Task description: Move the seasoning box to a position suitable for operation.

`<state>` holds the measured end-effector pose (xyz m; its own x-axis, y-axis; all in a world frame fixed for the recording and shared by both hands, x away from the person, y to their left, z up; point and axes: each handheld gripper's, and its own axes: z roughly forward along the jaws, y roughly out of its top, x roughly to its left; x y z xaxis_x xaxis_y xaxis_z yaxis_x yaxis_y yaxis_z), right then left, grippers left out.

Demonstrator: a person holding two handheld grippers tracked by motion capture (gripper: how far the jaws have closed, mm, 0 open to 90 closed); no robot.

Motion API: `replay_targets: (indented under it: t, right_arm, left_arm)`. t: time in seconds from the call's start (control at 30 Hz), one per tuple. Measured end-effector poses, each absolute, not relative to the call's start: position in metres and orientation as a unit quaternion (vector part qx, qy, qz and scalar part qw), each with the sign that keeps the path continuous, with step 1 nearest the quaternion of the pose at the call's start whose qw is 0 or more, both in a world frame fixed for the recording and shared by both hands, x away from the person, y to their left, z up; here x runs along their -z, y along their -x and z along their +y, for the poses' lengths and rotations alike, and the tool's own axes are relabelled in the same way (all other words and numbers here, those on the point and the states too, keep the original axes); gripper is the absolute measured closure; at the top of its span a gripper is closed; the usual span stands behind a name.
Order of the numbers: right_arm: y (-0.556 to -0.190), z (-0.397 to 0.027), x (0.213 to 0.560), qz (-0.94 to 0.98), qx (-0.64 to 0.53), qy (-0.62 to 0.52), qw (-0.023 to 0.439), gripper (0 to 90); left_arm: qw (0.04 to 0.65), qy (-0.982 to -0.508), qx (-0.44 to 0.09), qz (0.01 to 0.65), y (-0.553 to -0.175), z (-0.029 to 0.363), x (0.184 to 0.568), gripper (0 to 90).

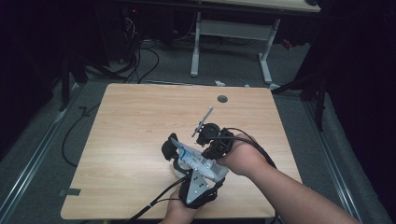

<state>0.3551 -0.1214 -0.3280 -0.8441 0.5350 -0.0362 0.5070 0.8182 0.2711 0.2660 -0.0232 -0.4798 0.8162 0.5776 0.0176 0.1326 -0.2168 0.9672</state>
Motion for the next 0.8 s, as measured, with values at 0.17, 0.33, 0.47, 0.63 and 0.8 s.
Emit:
replay_targets:
  t: [0.17, 0.33, 0.47, 0.63, 0.8]
  right_arm:
    - [-0.3557, -0.1212, 0.3271, 0.953, -0.125, -0.271, 0.057, 90.0]
    - [-0.3562, -0.1202, 0.3264, 0.953, -0.125, -0.268, 0.058, 90.0]
    - [-0.3564, -0.1198, 0.3264, 0.953, -0.125, -0.269, 0.058, 90.0]
    - [-0.3565, -0.1198, 0.3256, 0.953, -0.125, -0.269, 0.061, 90.0]
    - [-0.3567, -0.1202, 0.3251, 0.953, -0.122, -0.270, 0.062, 90.0]
  left_arm:
    - [0.581, -0.755, -0.193, 0.235, -0.2662, -0.0230, 0.4791, 55.3]
    - [0.581, -0.754, -0.194, 0.236, -0.2664, -0.0225, 0.4788, 55.3]
    - [0.582, -0.754, -0.193, 0.236, -0.2667, -0.0224, 0.4786, 55.2]
    - [0.584, -0.752, -0.192, 0.237, -0.2672, -0.0229, 0.4781, 55.2]
    - [0.584, -0.752, -0.191, 0.237, -0.2679, -0.0239, 0.4780, 55.2]
